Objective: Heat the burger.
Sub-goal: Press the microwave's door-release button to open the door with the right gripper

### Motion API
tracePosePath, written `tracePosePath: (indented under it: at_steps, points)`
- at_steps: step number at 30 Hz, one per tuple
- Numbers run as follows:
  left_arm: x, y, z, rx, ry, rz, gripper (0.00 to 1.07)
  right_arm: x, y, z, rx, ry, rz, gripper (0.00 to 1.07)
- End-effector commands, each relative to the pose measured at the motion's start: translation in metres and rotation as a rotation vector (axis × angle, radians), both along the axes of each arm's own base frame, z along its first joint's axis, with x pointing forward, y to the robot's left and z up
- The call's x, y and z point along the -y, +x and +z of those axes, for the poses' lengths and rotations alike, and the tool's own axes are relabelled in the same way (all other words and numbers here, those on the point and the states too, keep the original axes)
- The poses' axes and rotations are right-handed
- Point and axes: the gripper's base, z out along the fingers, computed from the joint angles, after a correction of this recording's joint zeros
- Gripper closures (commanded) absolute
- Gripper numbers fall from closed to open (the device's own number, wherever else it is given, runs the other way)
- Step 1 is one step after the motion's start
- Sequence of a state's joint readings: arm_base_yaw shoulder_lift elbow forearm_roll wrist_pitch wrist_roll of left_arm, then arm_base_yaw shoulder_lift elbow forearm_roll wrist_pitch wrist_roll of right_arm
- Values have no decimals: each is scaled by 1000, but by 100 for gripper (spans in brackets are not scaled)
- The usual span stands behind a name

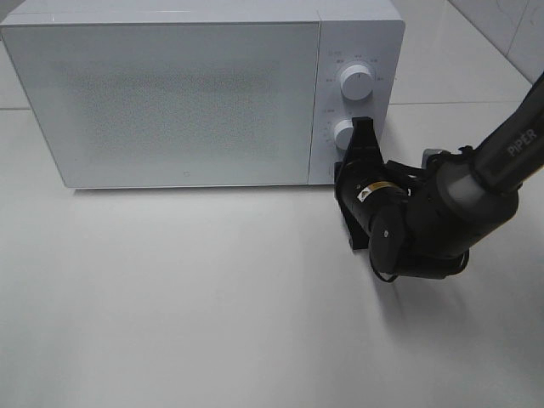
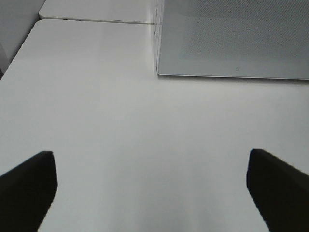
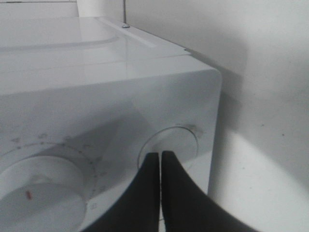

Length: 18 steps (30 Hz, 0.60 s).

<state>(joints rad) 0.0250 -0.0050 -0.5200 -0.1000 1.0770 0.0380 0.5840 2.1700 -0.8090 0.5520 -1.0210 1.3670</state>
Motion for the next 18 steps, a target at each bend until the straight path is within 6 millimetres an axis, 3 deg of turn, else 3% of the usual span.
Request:
tracePosePath:
  at_steps: [1,18]
  points:
    - [0,-2,0,21,-3,-1,6,0,2,-4,-18,-14,1,107]
    - [0,-2,0,21,-3,-1,6,-6,14,6,57,-6,-4,107]
